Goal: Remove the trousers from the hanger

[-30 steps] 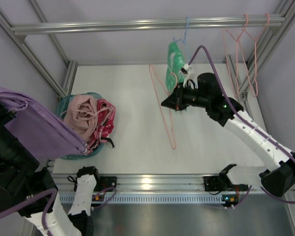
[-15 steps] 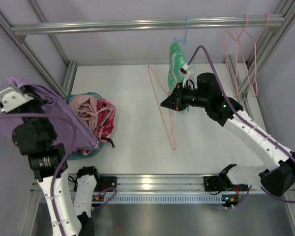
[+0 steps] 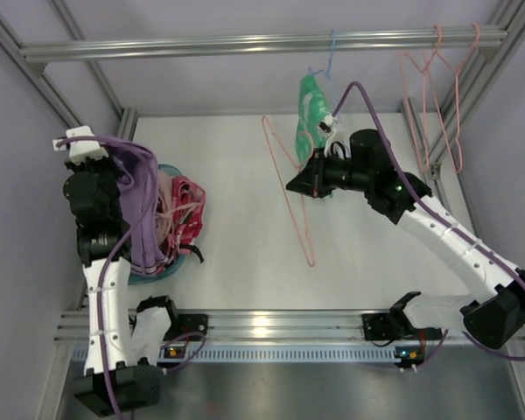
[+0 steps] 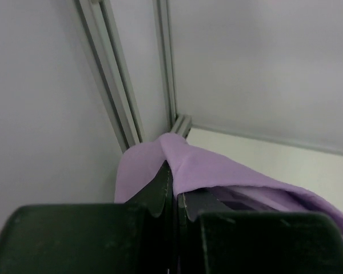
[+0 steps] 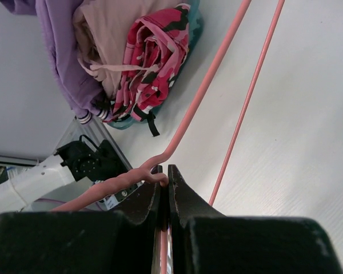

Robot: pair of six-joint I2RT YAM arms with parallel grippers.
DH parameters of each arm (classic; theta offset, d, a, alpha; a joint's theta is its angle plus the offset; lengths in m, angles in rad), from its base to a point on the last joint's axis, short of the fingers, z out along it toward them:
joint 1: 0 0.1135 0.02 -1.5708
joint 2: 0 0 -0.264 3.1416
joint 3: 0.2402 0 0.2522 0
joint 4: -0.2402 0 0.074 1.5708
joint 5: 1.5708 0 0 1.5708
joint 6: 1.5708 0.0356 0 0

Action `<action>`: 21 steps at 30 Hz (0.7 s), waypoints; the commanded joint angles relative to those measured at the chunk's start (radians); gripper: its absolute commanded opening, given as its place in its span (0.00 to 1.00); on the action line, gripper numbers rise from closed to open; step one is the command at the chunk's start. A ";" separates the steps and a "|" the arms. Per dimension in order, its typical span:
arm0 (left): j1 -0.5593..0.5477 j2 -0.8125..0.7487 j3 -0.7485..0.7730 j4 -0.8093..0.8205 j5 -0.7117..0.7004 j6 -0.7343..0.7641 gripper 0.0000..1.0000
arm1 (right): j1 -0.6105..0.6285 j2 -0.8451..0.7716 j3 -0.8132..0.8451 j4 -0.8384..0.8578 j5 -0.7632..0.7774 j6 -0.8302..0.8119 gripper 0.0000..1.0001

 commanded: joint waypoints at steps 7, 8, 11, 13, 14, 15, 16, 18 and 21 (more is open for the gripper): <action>0.005 -0.287 -0.193 -0.377 0.199 0.046 0.00 | -0.008 -0.056 0.033 0.020 -0.017 -0.031 0.00; 0.005 -0.281 -0.219 -0.386 0.189 0.056 0.00 | -0.008 -0.054 0.031 0.018 -0.017 -0.030 0.00; 0.005 -0.197 -0.280 -0.385 0.149 0.076 0.00 | -0.008 -0.056 0.039 0.009 -0.019 -0.039 0.00; 0.005 -0.128 -0.288 -0.386 0.114 0.075 0.00 | -0.007 -0.059 0.048 -0.011 -0.016 -0.054 0.00; 0.005 -0.056 -0.288 -0.386 0.097 0.063 0.00 | -0.008 -0.062 0.057 -0.019 -0.016 -0.063 0.00; 0.005 -0.019 -0.285 -0.388 0.098 0.057 0.00 | -0.008 -0.063 0.062 -0.034 -0.014 -0.076 0.00; 0.005 0.035 -0.276 -0.392 0.112 0.050 0.00 | -0.008 -0.071 0.071 -0.042 -0.016 -0.079 0.00; 0.005 0.064 -0.273 -0.402 0.183 0.043 0.00 | -0.008 -0.079 0.080 -0.054 -0.019 -0.091 0.00; 0.005 0.066 -0.271 -0.418 0.254 0.046 0.07 | -0.008 -0.103 0.097 -0.077 -0.025 -0.102 0.00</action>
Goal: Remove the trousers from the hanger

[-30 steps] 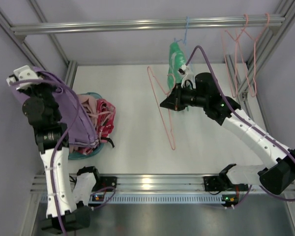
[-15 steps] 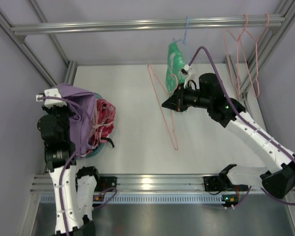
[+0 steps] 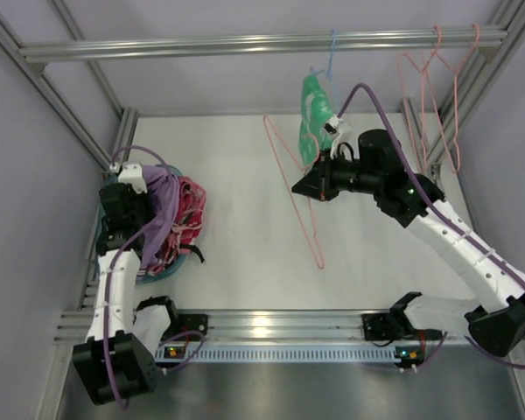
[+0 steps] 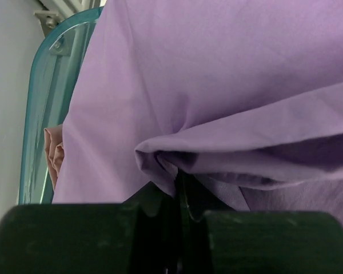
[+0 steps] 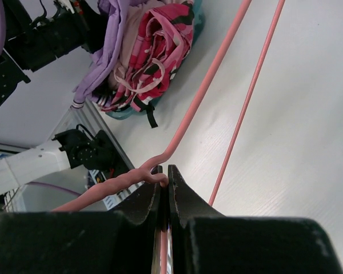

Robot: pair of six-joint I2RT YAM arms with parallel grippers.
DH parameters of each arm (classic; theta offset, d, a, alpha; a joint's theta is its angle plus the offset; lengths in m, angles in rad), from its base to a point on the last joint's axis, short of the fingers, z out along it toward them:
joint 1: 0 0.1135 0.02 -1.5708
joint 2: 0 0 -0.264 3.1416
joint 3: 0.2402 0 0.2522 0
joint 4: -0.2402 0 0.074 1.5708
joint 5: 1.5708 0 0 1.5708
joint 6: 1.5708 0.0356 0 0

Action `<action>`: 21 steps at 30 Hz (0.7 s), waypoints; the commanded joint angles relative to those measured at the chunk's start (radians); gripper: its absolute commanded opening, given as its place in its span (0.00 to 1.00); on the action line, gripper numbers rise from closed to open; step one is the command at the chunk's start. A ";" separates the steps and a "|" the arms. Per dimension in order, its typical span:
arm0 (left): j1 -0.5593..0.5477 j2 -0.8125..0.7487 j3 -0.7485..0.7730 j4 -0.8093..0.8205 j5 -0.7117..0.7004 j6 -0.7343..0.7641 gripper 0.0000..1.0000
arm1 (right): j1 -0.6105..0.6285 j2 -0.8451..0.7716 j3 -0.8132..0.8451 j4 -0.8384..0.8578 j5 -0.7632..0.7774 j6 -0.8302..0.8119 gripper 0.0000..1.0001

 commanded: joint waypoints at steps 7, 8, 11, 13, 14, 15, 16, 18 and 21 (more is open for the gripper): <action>0.005 -0.143 0.097 -0.185 0.152 0.045 0.61 | -0.008 -0.133 0.111 -0.072 -0.057 -0.098 0.00; 0.006 -0.159 0.113 -0.200 0.166 0.046 0.66 | -0.008 -0.143 0.115 -0.093 -0.067 -0.107 0.00; 0.005 -0.208 0.186 -0.250 0.243 0.046 0.75 | -0.008 -0.187 0.121 -0.145 -0.091 -0.149 0.00; 0.005 -0.242 0.245 -0.265 0.326 0.049 0.81 | -0.008 -0.219 0.121 -0.174 -0.106 -0.185 0.00; 0.005 -0.253 0.265 -0.267 0.368 0.051 0.83 | -0.008 -0.229 0.122 -0.202 -0.116 -0.211 0.00; 0.005 -0.265 0.304 -0.268 0.420 0.056 0.84 | -0.007 -0.242 0.122 -0.217 -0.123 -0.222 0.00; 0.005 -0.280 0.326 -0.267 0.579 0.068 0.87 | -0.008 -0.247 0.122 -0.226 -0.146 -0.228 0.00; 0.005 -0.282 0.392 -0.259 0.756 0.074 0.90 | -0.008 -0.250 0.118 -0.252 -0.197 -0.239 0.00; 0.005 -0.251 0.444 -0.239 1.011 0.101 0.96 | -0.007 -0.229 0.105 -0.265 -0.264 -0.236 0.00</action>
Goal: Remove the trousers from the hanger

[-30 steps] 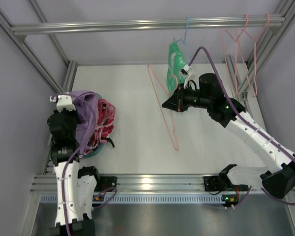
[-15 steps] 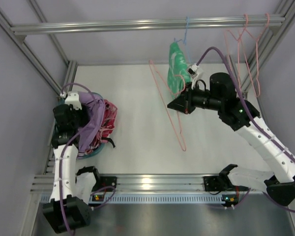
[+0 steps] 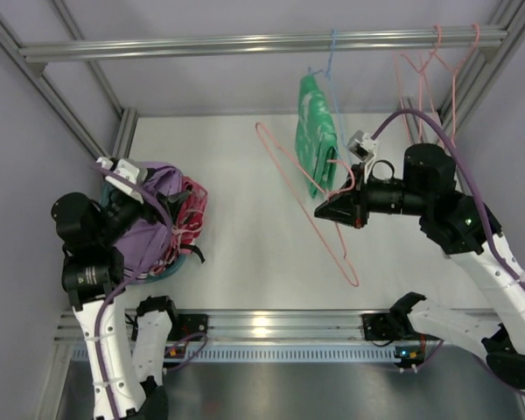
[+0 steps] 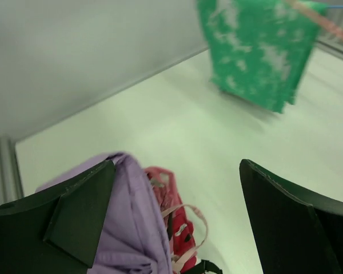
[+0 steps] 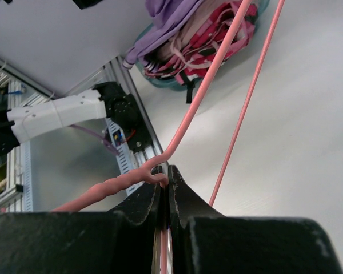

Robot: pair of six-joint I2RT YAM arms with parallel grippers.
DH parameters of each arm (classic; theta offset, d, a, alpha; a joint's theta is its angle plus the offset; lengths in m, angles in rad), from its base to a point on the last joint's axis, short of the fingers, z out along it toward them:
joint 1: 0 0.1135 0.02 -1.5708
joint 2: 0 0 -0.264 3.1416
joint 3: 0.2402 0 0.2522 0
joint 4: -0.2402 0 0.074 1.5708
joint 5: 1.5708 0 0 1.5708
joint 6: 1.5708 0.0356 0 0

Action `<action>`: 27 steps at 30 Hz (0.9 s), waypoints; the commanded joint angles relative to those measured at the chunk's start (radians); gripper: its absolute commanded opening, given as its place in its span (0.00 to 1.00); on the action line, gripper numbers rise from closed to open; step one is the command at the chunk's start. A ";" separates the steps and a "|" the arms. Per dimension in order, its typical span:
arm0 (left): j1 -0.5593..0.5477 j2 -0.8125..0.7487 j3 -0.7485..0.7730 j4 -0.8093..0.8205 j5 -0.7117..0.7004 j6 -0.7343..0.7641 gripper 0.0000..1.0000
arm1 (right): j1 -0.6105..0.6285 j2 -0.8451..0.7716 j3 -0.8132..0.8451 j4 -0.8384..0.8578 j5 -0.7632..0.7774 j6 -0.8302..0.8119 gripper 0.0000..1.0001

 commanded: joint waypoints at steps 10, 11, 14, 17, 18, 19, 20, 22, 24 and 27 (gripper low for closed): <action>-0.005 0.141 0.168 0.022 0.492 0.411 0.89 | 0.056 0.233 0.124 -0.028 -0.174 -0.060 0.00; -0.010 0.146 0.160 0.020 0.495 0.435 0.88 | 0.061 0.251 0.133 -0.011 -0.174 -0.048 0.00; -0.106 0.140 0.106 0.022 0.418 0.560 0.88 | 0.084 0.322 0.168 0.016 -0.180 -0.013 0.00; -0.355 0.146 0.073 0.020 0.168 0.646 0.89 | 0.119 0.392 0.217 0.036 -0.184 0.020 0.00; -0.424 0.156 0.066 0.022 0.103 0.675 0.89 | 0.130 0.423 0.242 0.041 -0.184 0.026 0.00; -0.538 0.163 0.062 0.022 0.016 0.681 0.89 | 0.150 0.437 0.253 0.043 -0.186 0.032 0.00; -0.586 0.173 0.065 0.022 -0.030 0.690 0.89 | 0.156 0.448 0.262 0.043 -0.184 0.035 0.00; -0.710 0.210 0.075 0.022 -0.102 0.693 0.87 | 0.177 0.472 0.276 0.043 -0.180 0.037 0.00; -0.733 0.224 0.082 0.035 -0.109 0.718 0.86 | 0.185 0.480 0.268 0.043 -0.178 0.037 0.00; -0.754 0.245 0.085 0.040 -0.158 0.751 0.82 | 0.190 0.475 0.251 0.047 -0.186 0.040 0.00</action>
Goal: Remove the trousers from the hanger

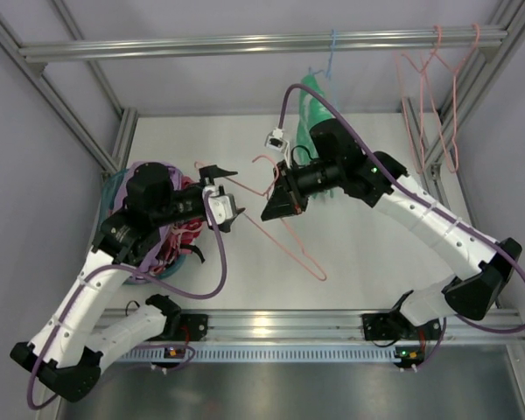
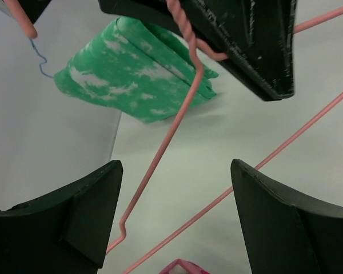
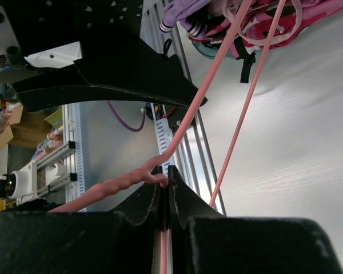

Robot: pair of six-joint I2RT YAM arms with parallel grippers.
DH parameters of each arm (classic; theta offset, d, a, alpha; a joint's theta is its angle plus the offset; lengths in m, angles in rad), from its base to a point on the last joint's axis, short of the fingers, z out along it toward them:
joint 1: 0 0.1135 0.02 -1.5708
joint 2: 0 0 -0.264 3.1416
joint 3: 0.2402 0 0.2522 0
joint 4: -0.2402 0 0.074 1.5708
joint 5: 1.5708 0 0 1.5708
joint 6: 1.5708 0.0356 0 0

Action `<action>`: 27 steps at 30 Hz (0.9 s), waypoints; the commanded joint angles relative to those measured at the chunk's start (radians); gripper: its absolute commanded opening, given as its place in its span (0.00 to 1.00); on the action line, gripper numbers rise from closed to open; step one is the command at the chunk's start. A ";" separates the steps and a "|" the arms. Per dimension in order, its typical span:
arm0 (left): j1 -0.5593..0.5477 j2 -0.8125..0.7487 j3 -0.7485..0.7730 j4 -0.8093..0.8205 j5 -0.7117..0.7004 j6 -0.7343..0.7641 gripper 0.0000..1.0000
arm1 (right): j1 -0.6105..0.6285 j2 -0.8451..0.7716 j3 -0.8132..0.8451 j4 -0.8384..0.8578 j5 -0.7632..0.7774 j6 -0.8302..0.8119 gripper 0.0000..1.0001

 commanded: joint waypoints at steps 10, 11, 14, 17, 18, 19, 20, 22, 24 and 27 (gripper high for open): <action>-0.107 0.055 -0.010 0.041 -0.184 0.125 0.34 | 0.058 -0.032 0.016 0.034 -0.027 -0.031 0.00; -0.107 0.049 -0.008 0.041 -0.185 0.114 0.26 | 0.057 -0.042 0.010 0.035 -0.017 -0.034 0.00; -0.109 0.021 -0.018 0.041 -0.202 0.082 0.01 | 0.055 -0.063 -0.007 0.035 0.061 -0.052 0.15; -0.109 -0.009 -0.042 0.041 -0.218 0.068 0.00 | 0.041 -0.094 -0.016 0.038 0.085 -0.054 0.49; -0.107 -0.029 -0.048 0.039 -0.221 0.062 0.00 | 0.035 -0.106 -0.023 0.037 0.105 -0.054 0.64; -0.107 -0.037 -0.053 0.041 -0.227 0.053 0.00 | 0.023 -0.117 -0.028 0.035 0.111 -0.063 0.69; -0.107 -0.045 -0.056 0.041 -0.234 0.045 0.00 | 0.015 -0.144 -0.033 0.031 0.118 -0.069 0.74; -0.107 -0.057 -0.061 0.041 -0.241 0.022 0.00 | -0.003 -0.172 -0.048 0.003 0.127 -0.112 0.84; -0.103 -0.060 -0.061 0.041 -0.248 0.010 0.00 | -0.009 -0.218 -0.066 -0.021 0.145 -0.143 0.91; -0.098 -0.052 -0.055 0.041 -0.248 0.005 0.00 | -0.006 -0.275 -0.097 -0.067 0.168 -0.189 0.97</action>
